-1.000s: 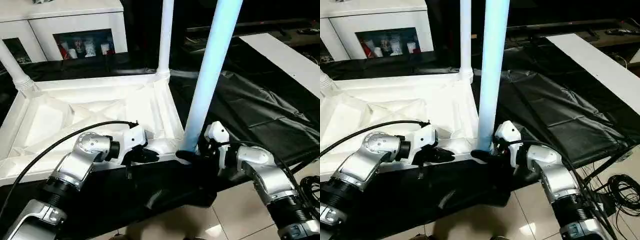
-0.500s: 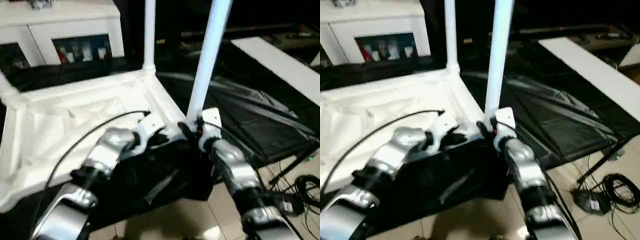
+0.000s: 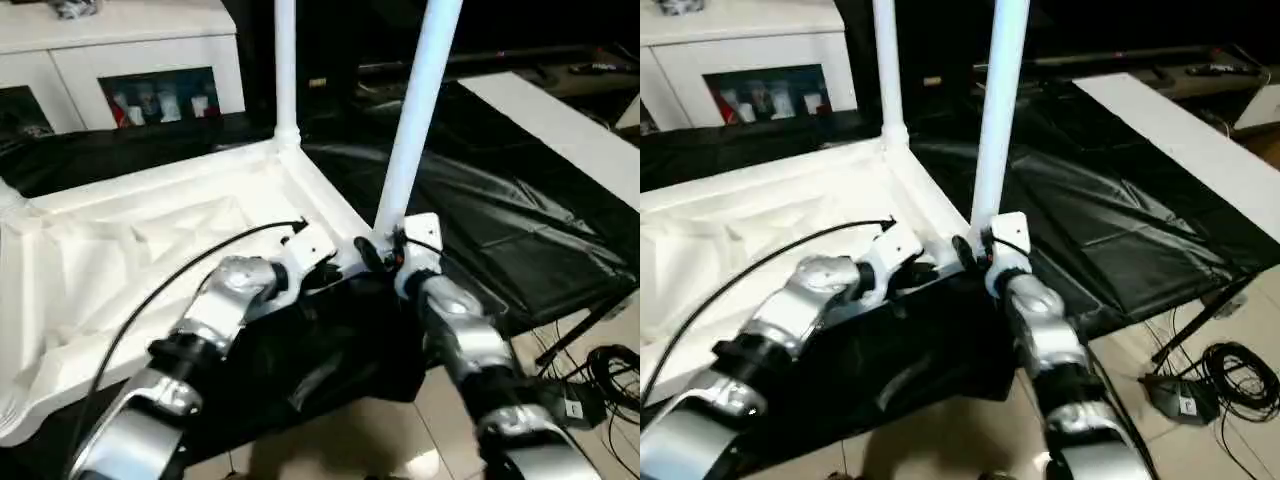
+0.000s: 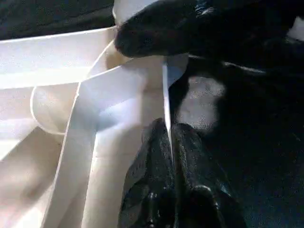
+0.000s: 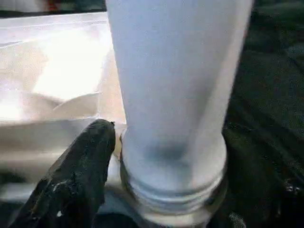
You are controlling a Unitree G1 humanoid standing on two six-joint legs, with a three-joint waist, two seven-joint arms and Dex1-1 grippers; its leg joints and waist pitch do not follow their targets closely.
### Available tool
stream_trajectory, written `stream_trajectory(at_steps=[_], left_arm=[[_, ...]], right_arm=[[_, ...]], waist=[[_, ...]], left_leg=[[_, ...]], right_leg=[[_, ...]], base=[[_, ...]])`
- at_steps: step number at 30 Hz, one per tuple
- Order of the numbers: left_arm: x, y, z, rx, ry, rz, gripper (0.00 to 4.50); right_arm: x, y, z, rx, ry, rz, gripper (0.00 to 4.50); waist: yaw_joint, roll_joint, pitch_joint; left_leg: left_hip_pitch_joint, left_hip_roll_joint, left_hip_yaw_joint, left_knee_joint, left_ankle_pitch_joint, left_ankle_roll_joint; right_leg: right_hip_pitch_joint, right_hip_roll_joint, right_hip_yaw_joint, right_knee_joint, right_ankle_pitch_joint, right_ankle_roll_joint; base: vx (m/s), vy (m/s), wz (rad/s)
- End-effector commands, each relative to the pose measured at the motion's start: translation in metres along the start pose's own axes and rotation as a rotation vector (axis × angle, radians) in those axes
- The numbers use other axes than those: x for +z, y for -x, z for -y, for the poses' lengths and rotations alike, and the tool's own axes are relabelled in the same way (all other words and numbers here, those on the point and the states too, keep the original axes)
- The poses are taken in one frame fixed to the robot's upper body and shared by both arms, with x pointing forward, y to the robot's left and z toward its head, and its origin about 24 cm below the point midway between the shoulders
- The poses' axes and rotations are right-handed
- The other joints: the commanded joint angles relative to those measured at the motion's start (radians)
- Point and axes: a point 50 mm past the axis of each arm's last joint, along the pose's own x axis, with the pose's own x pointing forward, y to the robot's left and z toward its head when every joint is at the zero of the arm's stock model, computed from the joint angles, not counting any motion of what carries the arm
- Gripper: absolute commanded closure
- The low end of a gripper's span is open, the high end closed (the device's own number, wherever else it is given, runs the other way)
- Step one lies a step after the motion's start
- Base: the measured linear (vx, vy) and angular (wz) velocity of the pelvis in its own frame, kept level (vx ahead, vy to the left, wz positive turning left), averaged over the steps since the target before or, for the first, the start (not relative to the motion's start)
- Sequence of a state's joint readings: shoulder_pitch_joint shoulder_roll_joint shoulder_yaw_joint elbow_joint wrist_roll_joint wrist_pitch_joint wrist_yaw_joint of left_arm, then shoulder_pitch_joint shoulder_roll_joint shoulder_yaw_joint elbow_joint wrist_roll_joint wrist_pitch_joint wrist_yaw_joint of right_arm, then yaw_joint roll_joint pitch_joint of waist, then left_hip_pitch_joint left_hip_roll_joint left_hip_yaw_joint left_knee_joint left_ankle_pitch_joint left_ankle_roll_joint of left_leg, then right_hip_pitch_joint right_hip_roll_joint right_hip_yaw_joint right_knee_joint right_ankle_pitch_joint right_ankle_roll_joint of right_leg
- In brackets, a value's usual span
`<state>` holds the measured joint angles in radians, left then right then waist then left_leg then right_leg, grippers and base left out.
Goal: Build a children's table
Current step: Rotate leg to tighten
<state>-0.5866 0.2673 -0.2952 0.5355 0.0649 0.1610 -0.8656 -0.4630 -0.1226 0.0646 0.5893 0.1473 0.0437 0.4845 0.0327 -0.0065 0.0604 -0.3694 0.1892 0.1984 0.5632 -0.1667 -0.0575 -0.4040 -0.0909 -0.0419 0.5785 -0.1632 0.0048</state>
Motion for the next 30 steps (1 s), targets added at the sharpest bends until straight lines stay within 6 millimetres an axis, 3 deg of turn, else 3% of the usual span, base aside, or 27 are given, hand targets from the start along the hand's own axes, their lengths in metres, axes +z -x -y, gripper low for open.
stream_trajectory(at_steps=[1, 3, 5, 7, 9, 13, 18, 24, 30], left_arm=[[-0.006, 0.002, 0.015, -0.147, -0.009, 0.028, 4.5], [-0.01, 0.009, 0.016, -0.18, -0.007, 0.026, 4.5], [-0.014, 0.018, 0.016, -0.217, -0.018, 0.015, 4.5], [-0.017, 0.026, 0.016, -0.245, -0.019, 0.007, 4.5], [-0.018, 0.032, 0.017, -0.278, -0.022, 0.011, 4.5], [-0.019, 0.042, 0.017, -0.313, -0.02, 0.01, 4.5], [-0.02, 0.044, 0.016, -0.307, -0.021, 0.003, 4.5], [-0.02, 0.044, 0.016, -0.305, -0.019, 0.005, 4.5], [-0.02, 0.045, 0.016, -0.302, -0.018, 0.005, 4.5]], right_arm=[[0.008, 0.001, -0.02, 0.234, 0.048, -0.002, 0.49], [0.008, 0.011, -0.019, 0.309, 0.08, -0.012, 0.49], [0.01, 0.023, -0.011, 0.357, 0.112, -0.02, 0.49], [0.012, 0.032, -0.003, 0.387, 0.135, -0.03, 0.49], [0.014, 0.037, 0.002, 0.405, 0.149, -0.039, 0.49], [0.014, 0.045, 0.004, 0.493, 0.183, -0.098, 0.49], [0.014, 0.046, 0.004, 0.52, 0.178, -0.122, 0.49], [0.01, 0.046, 0.001, 0.545, 0.201, -0.147, 0.49], [0.01, 0.045, 0.001, 0.533, 0.195, -0.138, 0.9]], waist=[[0.006, -0.005, -0.059], [0.015, -0.003, -0.064], [0.014, -0.001, -0.067], [0.019, 0.0, -0.069], [0.018, 0.001, -0.069], [0.022, 0.001, -0.062], [0.024, -0.001, -0.059], [0.023, -0.004, -0.06], [0.024, -0.004, -0.061]], left_leg=[[-0.002, 0.034, -0.018, -0.068, -0.29, 0.057], [0.013, 0.039, -0.011, -0.06, -0.243, 0.066], [0.003, 0.037, -0.012, -0.059, -0.174, 0.079], [0.008, 0.038, -0.009, -0.053, -0.137, 0.098], [0.009, 0.038, -0.008, -0.051, -0.133, 0.107], [0.013, 0.042, -0.008, -0.057, -0.196, 0.079], [0.014, 0.041, -0.009, -0.059, -0.229, 0.052], [0.013, 0.039, -0.009, -0.056, -0.213, 0.052], [0.011, 0.038, -0.01, -0.055, -0.2, 0.06]], right_leg=[[0.044, -0.048, 0.031, -0.067, -0.268, -0.188], [0.038, -0.046, 0.033, -0.063, -0.218, -0.207], [0.046, -0.043, 0.031, -0.048, -0.122, -0.237], [0.047, -0.036, 0.029, -0.038, -0.034, -0.263], [0.047, -0.038, 0.029, -0.036, -0.022, -0.273], [0.045, -0.04, 0.029, -0.046, -0.141, -0.264], [0.04, -0.041, 0.032, -0.052, -0.214, -0.238], [0.04, -0.04, 0.033, -0.048, -0.192, -0.234], [0.042, -0.04, 0.032, -0.047, -0.188, -0.236]], base=[[0.0, 0.0, 0.0], [0.027, -0.021, 0.02], [0.054, -0.026, 0.03], [0.0, 0.0, 0.0], [0.0, 0.0, 0.0], [0.0, 0.0, 0.0], [0.0, 0.0, 0.0], [0.0, 0.0, 0.0], [0.0, 0.0, 0.0]])
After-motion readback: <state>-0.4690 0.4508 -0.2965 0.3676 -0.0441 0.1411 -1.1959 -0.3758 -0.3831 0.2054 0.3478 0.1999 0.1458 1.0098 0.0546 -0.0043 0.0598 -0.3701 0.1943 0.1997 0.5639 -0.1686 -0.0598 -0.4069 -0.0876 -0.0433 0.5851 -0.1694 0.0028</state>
